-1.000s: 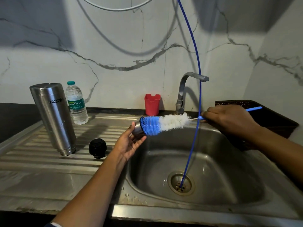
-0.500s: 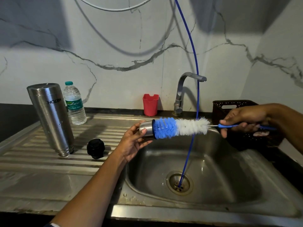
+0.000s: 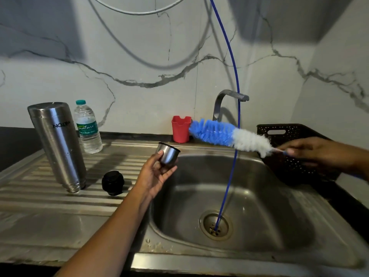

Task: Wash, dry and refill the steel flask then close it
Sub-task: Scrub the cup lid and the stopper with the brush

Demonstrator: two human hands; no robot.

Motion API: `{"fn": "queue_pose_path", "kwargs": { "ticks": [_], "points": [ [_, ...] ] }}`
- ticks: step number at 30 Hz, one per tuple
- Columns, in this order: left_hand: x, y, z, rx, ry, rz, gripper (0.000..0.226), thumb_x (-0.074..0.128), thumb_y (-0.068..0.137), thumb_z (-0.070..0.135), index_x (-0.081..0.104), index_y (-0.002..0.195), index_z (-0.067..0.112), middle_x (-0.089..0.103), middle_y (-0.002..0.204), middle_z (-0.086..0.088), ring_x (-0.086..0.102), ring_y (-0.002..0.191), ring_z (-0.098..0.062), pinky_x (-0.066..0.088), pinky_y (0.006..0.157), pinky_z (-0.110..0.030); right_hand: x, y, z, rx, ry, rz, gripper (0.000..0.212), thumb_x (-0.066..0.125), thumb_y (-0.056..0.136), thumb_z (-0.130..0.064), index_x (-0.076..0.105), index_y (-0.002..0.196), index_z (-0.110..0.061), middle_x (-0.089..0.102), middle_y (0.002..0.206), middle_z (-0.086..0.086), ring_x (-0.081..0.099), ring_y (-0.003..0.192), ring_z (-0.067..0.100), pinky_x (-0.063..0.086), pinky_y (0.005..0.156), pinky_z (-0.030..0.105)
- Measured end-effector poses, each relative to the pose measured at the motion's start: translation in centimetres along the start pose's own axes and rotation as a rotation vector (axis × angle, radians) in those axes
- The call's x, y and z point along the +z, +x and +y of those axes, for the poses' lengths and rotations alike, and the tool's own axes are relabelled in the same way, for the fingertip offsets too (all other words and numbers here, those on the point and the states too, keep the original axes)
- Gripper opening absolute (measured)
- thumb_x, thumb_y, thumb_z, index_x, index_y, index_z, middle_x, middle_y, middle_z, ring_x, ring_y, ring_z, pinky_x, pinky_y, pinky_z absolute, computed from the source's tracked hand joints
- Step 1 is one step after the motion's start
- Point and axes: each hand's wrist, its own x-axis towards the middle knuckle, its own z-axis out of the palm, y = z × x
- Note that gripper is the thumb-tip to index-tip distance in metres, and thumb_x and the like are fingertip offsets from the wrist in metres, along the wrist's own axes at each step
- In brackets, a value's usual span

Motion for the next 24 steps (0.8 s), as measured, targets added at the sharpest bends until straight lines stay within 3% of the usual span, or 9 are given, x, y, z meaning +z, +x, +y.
{"fn": "queue_pose_path", "kwargs": {
  "ticks": [2, 4, 7, 11, 14, 17, 21, 24],
  "points": [
    [0.3, -0.2, -0.2, -0.045, -0.003, 0.005, 0.017, 0.052, 0.092, 0.023, 0.059, 0.102, 0.011, 0.074, 0.086, -0.012, 0.072, 0.076, -0.027, 0.057, 0.072, -0.036, 3.1, 0.4, 0.6, -0.224, -0.173, 0.098, 0.045, 0.06, 0.072, -0.068, 0.068, 0.105, -0.039, 0.07, 0.08, -0.001, 0.065, 0.069, 0.019, 0.052, 0.065, 0.03],
    [0.3, -0.2, -0.2, -0.074, -0.006, 0.033, 0.024, 0.053, 0.091, 0.028, 0.058, 0.105, 0.009, 0.074, 0.086, -0.012, 0.072, 0.075, -0.028, 0.058, 0.069, -0.036, 5.9, 1.2, 1.6, -0.323, -0.182, 0.212, 0.024, 0.057, 0.083, -0.056, 0.067, 0.1, -0.042, 0.07, 0.081, -0.005, 0.065, 0.072, 0.009, 0.05, 0.066, 0.02],
    [0.2, 0.0, -0.1, -0.076, -0.036, 0.089, 0.027, 0.057, 0.089, 0.03, 0.06, 0.102, 0.007, 0.067, 0.092, -0.015, 0.065, 0.079, -0.027, 0.06, 0.06, -0.032, 8.2, 2.6, 2.6, -0.443, -0.273, 0.327, 0.044, 0.043, 0.082, -0.068, 0.062, 0.107, -0.038, 0.065, 0.092, -0.015, 0.06, 0.087, -0.001, 0.045, 0.072, 0.015],
    [0.2, 0.2, -0.1, -0.083, -0.069, 0.108, 0.027, 0.058, 0.089, 0.03, 0.059, 0.104, 0.008, 0.064, 0.094, -0.014, 0.061, 0.083, -0.027, 0.059, 0.056, -0.029, 9.1, 3.5, 4.3, -0.522, -0.504, 0.413, 0.046, 0.032, 0.089, -0.062, 0.058, 0.119, -0.038, 0.054, 0.089, -0.019, 0.056, 0.078, 0.003, 0.049, 0.063, 0.031],
    [0.2, 0.2, -0.4, -0.083, -0.089, 0.082, 0.024, 0.054, 0.092, 0.03, 0.058, 0.104, 0.009, 0.064, 0.094, -0.016, 0.065, 0.08, -0.029, 0.06, 0.061, -0.032, 9.9, 3.8, 4.6, -0.558, -0.551, 0.442, 0.04, 0.038, 0.09, -0.05, 0.05, 0.126, -0.038, 0.05, 0.089, -0.018, 0.056, 0.075, 0.005, 0.05, 0.058, 0.029],
    [0.1, 0.2, -0.2, -0.062, -0.096, 0.036, 0.027, 0.057, 0.087, 0.03, 0.059, 0.104, 0.008, 0.07, 0.084, -0.017, 0.07, 0.068, -0.027, 0.06, 0.061, -0.032, 10.0, 3.8, 4.4, -0.548, -0.571, 0.46, 0.035, 0.046, 0.088, -0.035, 0.06, 0.121, -0.033, 0.049, 0.088, -0.016, 0.055, 0.07, 0.007, 0.048, 0.051, 0.032],
    [0.1, 0.0, 0.0, -0.069, -0.106, -0.015, 0.055, 0.071, 0.07, 0.033, 0.056, 0.114, 0.004, 0.071, 0.092, -0.022, 0.072, 0.077, -0.031, 0.059, 0.059, -0.032, 9.0, 3.3, 5.7, -0.475, -0.556, 0.488, 0.039, 0.044, 0.087, -0.039, 0.068, 0.113, -0.023, 0.054, 0.09, -0.012, 0.054, 0.069, 0.007, 0.045, 0.054, 0.031],
    [0.2, 0.0, 0.0, -0.08, -0.129, -0.059, 0.089, 0.093, 0.042, 0.03, 0.054, 0.117, 0.002, 0.069, 0.101, -0.027, 0.071, 0.085, -0.036, 0.06, 0.063, -0.035, 9.0, 3.4, 5.7, -0.483, -0.549, 0.519, 0.039, 0.043, 0.087, -0.04, 0.068, 0.113, -0.023, 0.056, 0.089, -0.008, 0.053, 0.068, 0.006, 0.046, 0.053, 0.033]
  ]
}}
